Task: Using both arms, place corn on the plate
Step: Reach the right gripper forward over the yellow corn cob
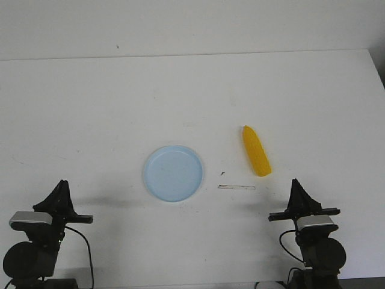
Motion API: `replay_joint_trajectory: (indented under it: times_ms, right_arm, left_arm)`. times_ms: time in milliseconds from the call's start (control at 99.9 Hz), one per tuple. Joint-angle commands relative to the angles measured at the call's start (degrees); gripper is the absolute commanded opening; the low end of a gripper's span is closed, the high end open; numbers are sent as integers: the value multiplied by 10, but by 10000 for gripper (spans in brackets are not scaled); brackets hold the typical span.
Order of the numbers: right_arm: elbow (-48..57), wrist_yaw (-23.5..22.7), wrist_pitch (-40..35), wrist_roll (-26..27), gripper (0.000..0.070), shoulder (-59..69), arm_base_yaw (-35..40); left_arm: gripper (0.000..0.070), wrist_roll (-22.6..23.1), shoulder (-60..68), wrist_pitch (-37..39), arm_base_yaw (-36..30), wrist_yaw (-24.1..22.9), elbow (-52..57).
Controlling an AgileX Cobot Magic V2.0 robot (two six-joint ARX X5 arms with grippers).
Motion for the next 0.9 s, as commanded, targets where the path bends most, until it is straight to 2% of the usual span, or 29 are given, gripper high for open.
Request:
replay_joint_trajectory:
  times_ms: [0,260,430,581,891]
  right_arm:
    - [-1,3,14,3,15,0,0]
    - [22,5,37,18,7,1,1]
    - [114,32,-45,2,6,43,1]
    - [204,34,-104,-32,6,120,1]
    - [376,32,-201,-26,6,357,1]
  left_arm:
    - [2,8,-1,6,0,0,4]
    - [2,8,-1,6,0,0,4]
    - [2,8,-1,6,0,0,4]
    - [2,8,-1,6,0,0,4]
    - [2,8,-1,6,0,0,4]
